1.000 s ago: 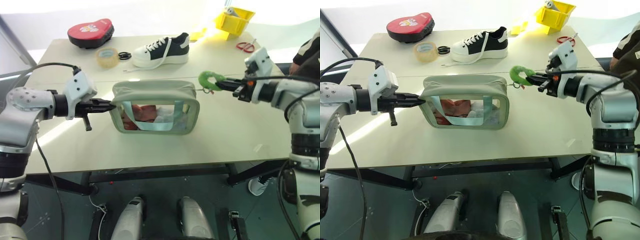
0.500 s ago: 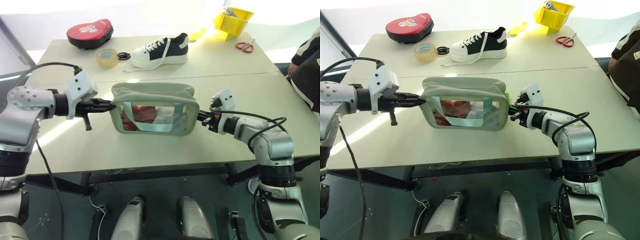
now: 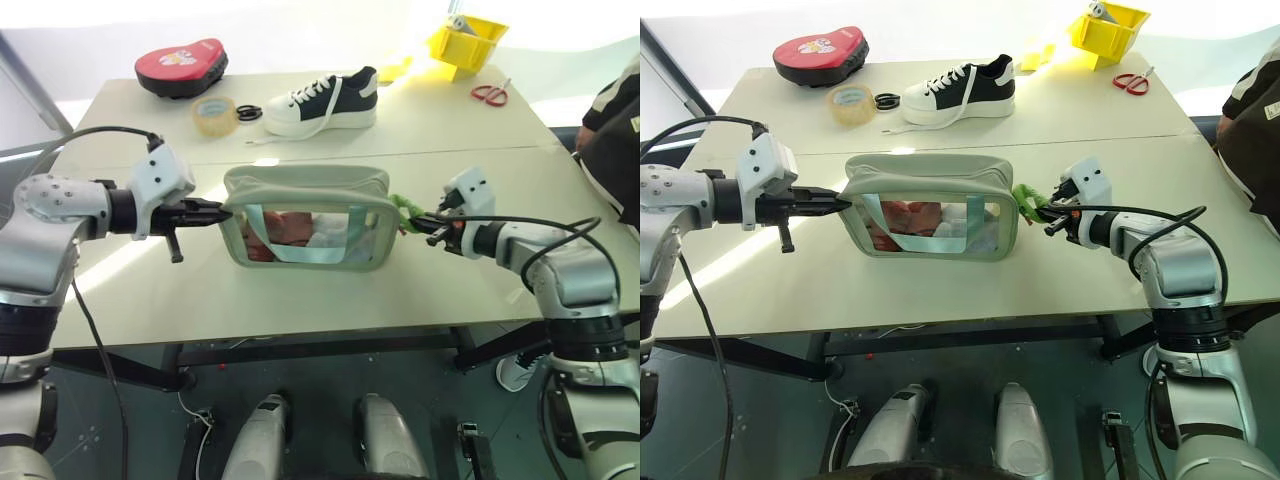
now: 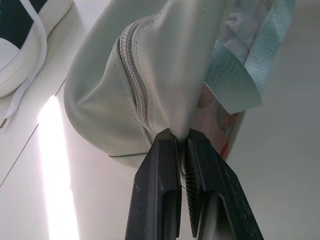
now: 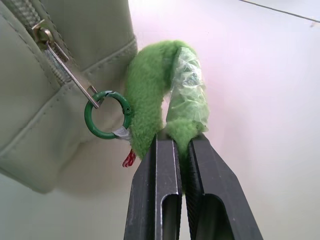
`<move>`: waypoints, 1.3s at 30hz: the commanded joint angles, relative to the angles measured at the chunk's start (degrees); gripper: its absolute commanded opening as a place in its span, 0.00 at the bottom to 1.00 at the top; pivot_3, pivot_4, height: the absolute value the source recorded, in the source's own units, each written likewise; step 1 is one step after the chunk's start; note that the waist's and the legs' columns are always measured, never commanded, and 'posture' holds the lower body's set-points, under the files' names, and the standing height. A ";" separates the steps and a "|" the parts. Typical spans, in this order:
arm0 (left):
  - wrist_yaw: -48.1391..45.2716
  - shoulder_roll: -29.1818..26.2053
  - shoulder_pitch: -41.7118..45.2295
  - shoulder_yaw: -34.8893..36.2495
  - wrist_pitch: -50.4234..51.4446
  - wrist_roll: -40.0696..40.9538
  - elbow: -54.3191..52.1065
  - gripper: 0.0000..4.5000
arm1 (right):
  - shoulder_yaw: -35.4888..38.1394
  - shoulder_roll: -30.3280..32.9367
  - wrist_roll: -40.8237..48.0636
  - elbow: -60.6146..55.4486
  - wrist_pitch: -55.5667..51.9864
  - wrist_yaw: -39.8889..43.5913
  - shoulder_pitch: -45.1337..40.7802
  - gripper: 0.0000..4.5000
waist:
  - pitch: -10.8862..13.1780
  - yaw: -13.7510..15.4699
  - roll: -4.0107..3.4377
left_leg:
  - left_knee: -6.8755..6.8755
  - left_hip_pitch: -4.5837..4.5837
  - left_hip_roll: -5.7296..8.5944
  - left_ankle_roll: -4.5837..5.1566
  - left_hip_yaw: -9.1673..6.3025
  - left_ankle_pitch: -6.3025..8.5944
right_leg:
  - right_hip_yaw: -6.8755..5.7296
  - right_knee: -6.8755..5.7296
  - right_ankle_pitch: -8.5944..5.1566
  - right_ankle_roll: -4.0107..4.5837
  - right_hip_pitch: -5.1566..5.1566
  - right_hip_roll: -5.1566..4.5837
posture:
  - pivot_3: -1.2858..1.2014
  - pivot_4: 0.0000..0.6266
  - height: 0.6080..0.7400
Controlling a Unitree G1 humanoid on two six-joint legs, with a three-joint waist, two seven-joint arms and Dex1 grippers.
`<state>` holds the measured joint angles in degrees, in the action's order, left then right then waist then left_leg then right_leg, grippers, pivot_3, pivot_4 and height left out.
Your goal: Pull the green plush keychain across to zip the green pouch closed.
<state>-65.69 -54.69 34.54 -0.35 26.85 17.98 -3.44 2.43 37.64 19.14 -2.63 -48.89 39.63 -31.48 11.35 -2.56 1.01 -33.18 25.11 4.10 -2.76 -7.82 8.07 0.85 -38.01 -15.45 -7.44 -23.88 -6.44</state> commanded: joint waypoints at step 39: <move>-0.08 1.13 5.10 2.47 2.18 1.64 1.52 0.16 | -0.52 13.39 8.03 2.70 6.38 24.84 -16.08 1.00 | 0.05 0.09 -0.04 | 0.15 -0.51 -0.06 0.13 0.13 0.11 | 0.00 0.64 -0.02 -0.01 0.66 -0.08 | 0.52 0.24 1.00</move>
<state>-65.83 -53.17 38.00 -0.76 29.45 18.44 -1.78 0.82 50.74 27.20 0.46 -43.56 64.54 -45.90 11.39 -2.47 0.97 -33.03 24.62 4.04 -2.63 -7.69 8.17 0.85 -37.35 -15.47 -7.45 -23.23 -6.52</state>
